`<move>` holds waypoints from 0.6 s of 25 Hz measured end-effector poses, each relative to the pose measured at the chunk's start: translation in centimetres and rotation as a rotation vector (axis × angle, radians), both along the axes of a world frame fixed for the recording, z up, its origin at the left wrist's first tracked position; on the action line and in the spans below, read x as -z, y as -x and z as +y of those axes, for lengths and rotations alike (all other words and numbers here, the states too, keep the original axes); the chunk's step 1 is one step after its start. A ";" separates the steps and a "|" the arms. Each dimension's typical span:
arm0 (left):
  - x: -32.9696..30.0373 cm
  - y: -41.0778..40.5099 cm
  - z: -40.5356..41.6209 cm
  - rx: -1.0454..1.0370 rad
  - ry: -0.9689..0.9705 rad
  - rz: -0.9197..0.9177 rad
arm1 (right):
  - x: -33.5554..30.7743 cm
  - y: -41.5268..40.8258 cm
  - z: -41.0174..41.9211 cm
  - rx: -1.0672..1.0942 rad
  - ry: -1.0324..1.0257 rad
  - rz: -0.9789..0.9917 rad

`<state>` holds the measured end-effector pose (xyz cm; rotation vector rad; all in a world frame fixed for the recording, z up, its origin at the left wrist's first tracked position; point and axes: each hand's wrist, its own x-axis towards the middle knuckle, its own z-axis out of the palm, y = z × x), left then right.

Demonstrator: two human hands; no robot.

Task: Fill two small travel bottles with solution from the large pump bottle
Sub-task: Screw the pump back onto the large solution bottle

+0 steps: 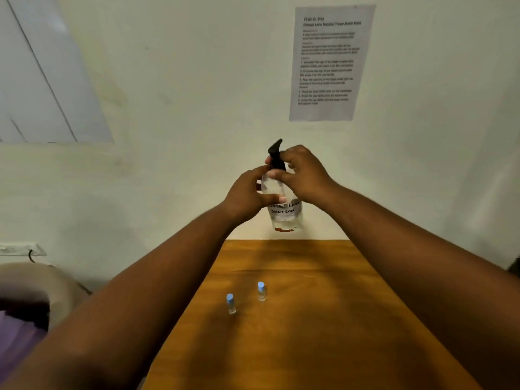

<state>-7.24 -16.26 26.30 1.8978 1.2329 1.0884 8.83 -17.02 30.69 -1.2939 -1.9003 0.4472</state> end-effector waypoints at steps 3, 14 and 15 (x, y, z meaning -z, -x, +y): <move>5.5 -1.6 2.3 -0.014 0.139 0.061 | 5.7 -1.6 2.2 0.057 0.151 -0.017; 23.0 -6.1 4.9 -0.029 0.438 0.291 | 25.0 -4.9 4.8 0.191 0.469 -0.091; 23.7 -6.3 4.8 -0.034 0.442 0.294 | 25.9 -5.0 4.9 0.192 0.468 -0.084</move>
